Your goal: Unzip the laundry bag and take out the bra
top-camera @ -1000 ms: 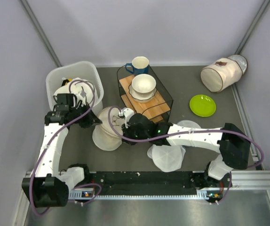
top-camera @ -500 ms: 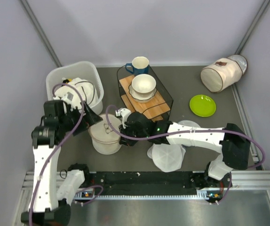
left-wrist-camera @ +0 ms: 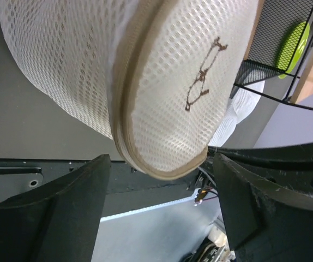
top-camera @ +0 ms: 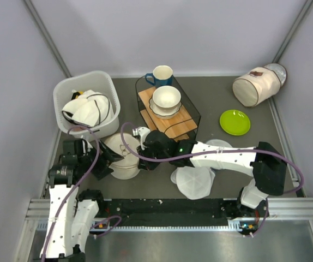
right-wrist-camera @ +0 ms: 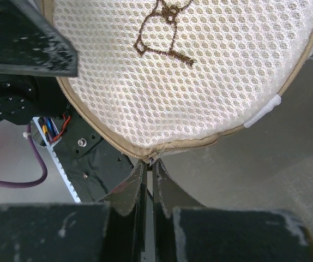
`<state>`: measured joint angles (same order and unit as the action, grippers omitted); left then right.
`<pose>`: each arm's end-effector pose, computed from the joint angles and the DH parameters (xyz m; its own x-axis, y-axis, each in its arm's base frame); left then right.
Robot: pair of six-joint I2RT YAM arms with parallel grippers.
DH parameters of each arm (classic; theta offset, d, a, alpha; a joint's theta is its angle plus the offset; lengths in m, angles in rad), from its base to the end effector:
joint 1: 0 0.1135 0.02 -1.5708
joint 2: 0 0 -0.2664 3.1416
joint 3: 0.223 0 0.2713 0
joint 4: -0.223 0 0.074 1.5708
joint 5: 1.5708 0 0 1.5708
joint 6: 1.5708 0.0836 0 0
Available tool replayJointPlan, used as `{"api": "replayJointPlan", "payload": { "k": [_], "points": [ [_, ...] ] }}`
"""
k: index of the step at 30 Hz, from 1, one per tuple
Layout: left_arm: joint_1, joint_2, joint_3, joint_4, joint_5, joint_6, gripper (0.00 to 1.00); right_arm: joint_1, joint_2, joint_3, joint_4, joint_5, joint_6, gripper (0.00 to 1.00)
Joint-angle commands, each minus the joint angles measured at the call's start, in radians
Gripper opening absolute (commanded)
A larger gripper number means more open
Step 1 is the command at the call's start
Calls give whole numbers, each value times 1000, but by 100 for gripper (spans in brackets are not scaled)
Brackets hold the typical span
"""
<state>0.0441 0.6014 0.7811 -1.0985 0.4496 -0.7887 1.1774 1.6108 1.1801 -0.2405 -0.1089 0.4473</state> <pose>0.1420 -0.0301 0.2519 -0.7184 -0.6712 -0.1826 -0.4057 0.6175 -0.6739 0.1523 0.3906 0.2260 -0.6262 -0.3871 -0.6768 -0.7541 0.5212 0.3997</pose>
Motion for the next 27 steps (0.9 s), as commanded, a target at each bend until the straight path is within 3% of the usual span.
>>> {"api": "replayJointPlan", "payload": {
  "k": [1, 2, 3, 6, 14, 21, 22, 25, 27],
  "points": [
    [0, 24, -40, 161, 29, -47, 74, 11, -6, 50, 13, -14, 8, 0],
    [0, 35, -40, 167, 17, -38, 67, 11, -9, 44, 12, -12, 10, 0],
    [-1, 56, -33, 167, 3, -29, 43, 11, -12, 41, 13, -11, 8, 0],
    [-1, 106, 26, 157, -54, 31, 0, 10, -31, 23, -2, 1, -13, 0],
    [0, 241, 181, 108, -104, 183, 0, -33, -150, -122, -59, 101, -160, 0],
    [0, 313, 216, 146, -66, 255, 0, -42, -155, -97, -77, 135, -159, 0],
    [0, 317, 216, 149, -49, 269, 0, -42, -154, -93, -77, 135, -154, 2],
    [0, 339, 210, 154, 20, 289, 0, -42, -170, -71, -79, 124, -153, 30],
    [2, 344, 202, 154, 32, 289, 0, -42, -193, -56, -74, 86, -160, 37]
  ]
}}
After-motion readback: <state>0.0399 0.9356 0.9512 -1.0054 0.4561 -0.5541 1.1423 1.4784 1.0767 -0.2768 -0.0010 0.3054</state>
